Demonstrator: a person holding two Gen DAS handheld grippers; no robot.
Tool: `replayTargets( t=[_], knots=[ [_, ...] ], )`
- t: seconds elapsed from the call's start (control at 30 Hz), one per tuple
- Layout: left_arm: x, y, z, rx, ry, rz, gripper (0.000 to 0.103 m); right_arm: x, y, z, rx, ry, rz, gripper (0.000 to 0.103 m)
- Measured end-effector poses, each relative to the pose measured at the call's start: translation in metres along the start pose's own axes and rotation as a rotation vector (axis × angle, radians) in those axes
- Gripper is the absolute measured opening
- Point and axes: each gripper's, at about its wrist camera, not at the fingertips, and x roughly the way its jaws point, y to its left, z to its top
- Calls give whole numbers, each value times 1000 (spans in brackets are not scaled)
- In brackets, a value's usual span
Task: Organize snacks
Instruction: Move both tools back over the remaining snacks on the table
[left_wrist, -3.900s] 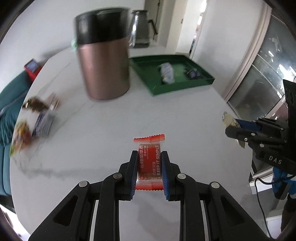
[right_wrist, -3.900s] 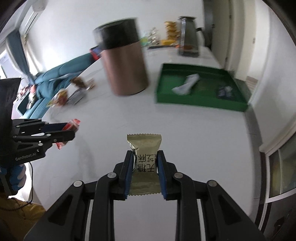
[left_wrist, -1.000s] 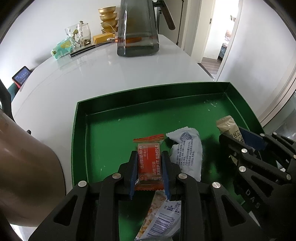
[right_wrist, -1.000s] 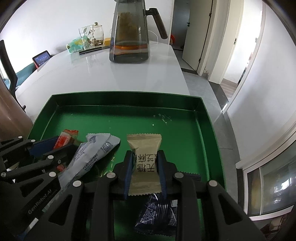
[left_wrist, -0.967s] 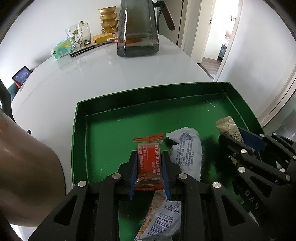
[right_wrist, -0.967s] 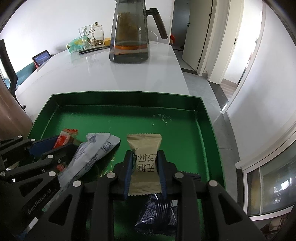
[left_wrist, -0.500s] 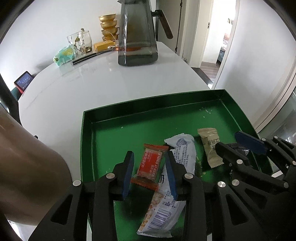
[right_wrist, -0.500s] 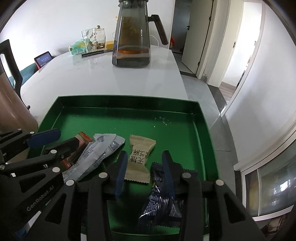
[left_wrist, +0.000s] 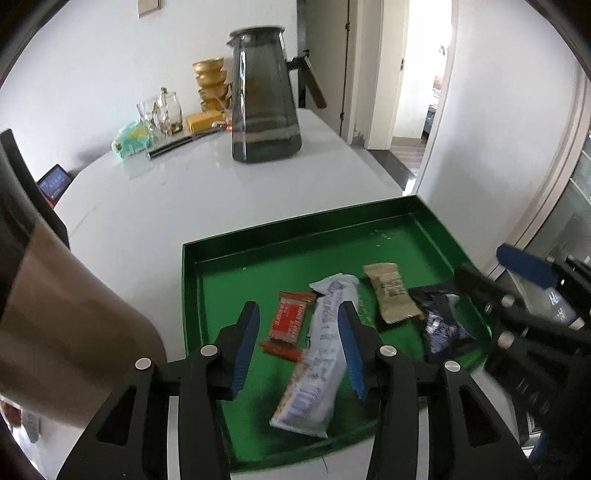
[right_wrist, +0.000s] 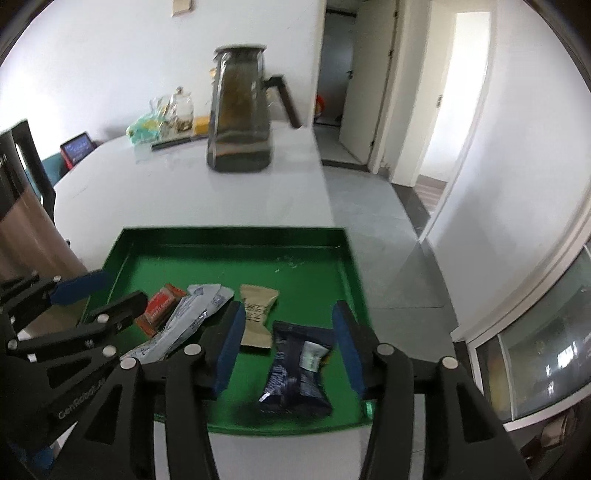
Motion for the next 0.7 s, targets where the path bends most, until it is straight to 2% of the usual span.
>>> replayTargets(
  t=[0.1, 0.2, 0.23, 0.3, 0.4, 0.43, 0.57, 0.7],
  knots=[
    [-19, -4, -5, 39, -35, 9, 39, -28, -6, 3, 18, -46, -25, 82],
    [-49, -4, -13, 59, -80, -14, 46, -62, -9, 6, 25, -107, -55, 85],
    [-56, -3, -12, 58, -91, -25, 46, -73, -8, 8, 27, -128, -68, 87],
    [-80, 0, -16, 67, -135, -39, 47, -104, -7, 11, 29, -191, -81, 100],
    [-123, 8, -22, 76, -211, -59, 55, -146, -2, 15, 31, -279, -91, 103],
    [-139, 13, -25, 74, -238, -64, 59, -163, 1, 16, 35, -314, -91, 103],
    [-189, 40, -35, 63, -315, -86, 61, -220, 17, 14, 48, -429, -86, 103],
    [-237, 86, -48, 33, -389, -65, 66, -271, 43, 9, 39, -525, -68, 103]
  ],
)
